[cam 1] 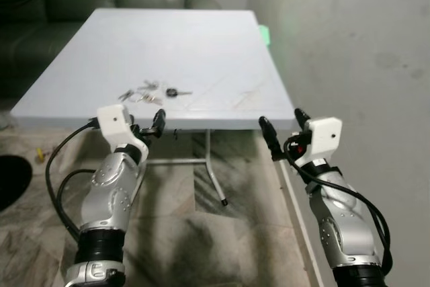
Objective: Hang keys on a hook
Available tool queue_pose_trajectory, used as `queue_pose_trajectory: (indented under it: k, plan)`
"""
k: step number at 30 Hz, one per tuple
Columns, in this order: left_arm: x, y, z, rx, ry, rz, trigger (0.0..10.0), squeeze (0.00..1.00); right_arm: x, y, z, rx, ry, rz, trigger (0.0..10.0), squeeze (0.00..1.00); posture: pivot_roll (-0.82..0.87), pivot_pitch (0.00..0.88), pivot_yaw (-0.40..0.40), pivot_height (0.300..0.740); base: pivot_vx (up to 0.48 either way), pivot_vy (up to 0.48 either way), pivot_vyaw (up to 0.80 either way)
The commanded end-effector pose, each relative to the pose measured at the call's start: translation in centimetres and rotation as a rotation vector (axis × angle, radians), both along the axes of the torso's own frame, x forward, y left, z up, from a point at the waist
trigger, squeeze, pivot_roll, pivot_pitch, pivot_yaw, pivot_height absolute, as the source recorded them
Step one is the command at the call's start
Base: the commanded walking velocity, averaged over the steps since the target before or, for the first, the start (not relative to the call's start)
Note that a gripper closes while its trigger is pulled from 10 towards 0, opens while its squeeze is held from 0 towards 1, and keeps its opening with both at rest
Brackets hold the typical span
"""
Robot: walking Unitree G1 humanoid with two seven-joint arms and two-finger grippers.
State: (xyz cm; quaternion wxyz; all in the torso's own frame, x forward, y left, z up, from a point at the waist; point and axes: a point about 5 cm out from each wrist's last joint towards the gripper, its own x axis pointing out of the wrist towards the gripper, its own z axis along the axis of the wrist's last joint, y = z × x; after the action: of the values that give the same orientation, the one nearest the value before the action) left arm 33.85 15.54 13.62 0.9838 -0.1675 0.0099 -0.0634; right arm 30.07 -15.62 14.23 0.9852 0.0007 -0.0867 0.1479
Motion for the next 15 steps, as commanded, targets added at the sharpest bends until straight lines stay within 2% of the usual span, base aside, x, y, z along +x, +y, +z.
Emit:
queue_pose_trajectory:
  k: [1,6,8,10,15]
  plan:
    - [0.01,0.19,0.08,0.015,0.001,0.002,10.0,0.0,0.0,0.22,0.3,-0.008,-0.005,0.016,10.0,0.0,-0.08,0.0,-0.034,0.724,0.0,0.368,0.8]
    - [0.07,0.23,0.08,0.015,0.002,0.004,10.0,0.0,0.07,0.17,0.32,-0.013,-0.006,0.011,10.0,0.0,-0.08,0.0,-0.034,0.724,0.0,0.371,0.8]
    - [0.1,0.24,0.08,0.015,0.002,0.004,10.0,0.0,0.07,0.17,0.24,0.025,0.002,0.015,10.0,0.0,-0.08,0.0,-0.034,0.724,0.0,0.375,0.8]
    - [0.14,0.22,0.08,0.015,0.001,0.003,10.0,0.0,0.08,0.12,0.32,0.005,-0.008,0.011,10.0,0.0,-0.08,0.0,-0.034,0.724,0.0,0.375,0.69]
    - [0.19,0.2,0.13,0.014,-0.001,0.006,10.0,0.0,0.04,-0.15,0.42,0.026,-0.004,0.003,10.0,0.0,-0.08,0.0,-0.034,0.724,0.0,0.375,0.0]
